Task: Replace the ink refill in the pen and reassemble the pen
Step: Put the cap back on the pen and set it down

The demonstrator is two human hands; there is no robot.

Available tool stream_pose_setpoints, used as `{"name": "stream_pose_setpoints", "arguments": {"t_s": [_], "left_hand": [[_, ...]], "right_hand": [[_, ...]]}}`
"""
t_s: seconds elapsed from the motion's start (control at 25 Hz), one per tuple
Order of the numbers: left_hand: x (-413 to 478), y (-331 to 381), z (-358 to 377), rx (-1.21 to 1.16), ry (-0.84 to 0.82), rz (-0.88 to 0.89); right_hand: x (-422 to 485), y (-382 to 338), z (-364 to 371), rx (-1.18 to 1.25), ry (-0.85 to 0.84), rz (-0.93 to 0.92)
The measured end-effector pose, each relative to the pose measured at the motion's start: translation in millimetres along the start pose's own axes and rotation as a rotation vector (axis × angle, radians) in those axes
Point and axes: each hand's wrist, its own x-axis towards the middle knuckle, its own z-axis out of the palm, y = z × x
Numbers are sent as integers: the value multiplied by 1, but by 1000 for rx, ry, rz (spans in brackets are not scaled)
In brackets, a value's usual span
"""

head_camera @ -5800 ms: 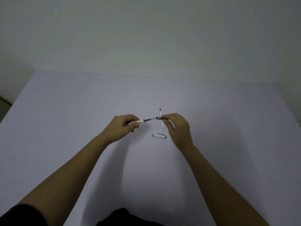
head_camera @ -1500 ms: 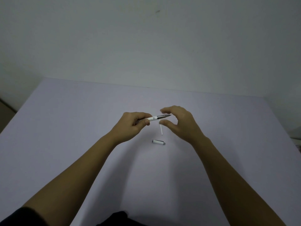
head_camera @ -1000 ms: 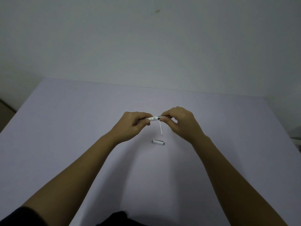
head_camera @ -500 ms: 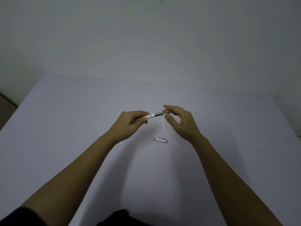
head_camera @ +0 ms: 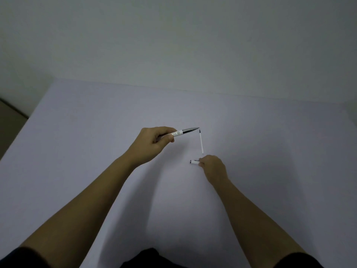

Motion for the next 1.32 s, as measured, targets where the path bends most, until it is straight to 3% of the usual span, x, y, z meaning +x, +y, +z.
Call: {"name": "stream_pose_setpoints", "arguments": {"t_s": [0.12,0.24,0.36,0.64,1.0,1.32], "left_hand": [[-1,-7,0,6,1,-25],[-2,-15,2,76,-22,-39],[-5,-23,3,162,-36,-59],[-7,-17,6,226,-39,-44],[-10,-11,4,251,-103,5],[-6,-7,15,211,-32,8]], "right_hand": [[-2,-7,-4,68,41,45],[-5,-16,-21,416,184,87],[-8,-24,-46,665,191,-9],[-18,-31,-73,709,231,-147],[-24,-43,-101,549,216,-350],[-17,-54,-111,500,163,-327]]}}
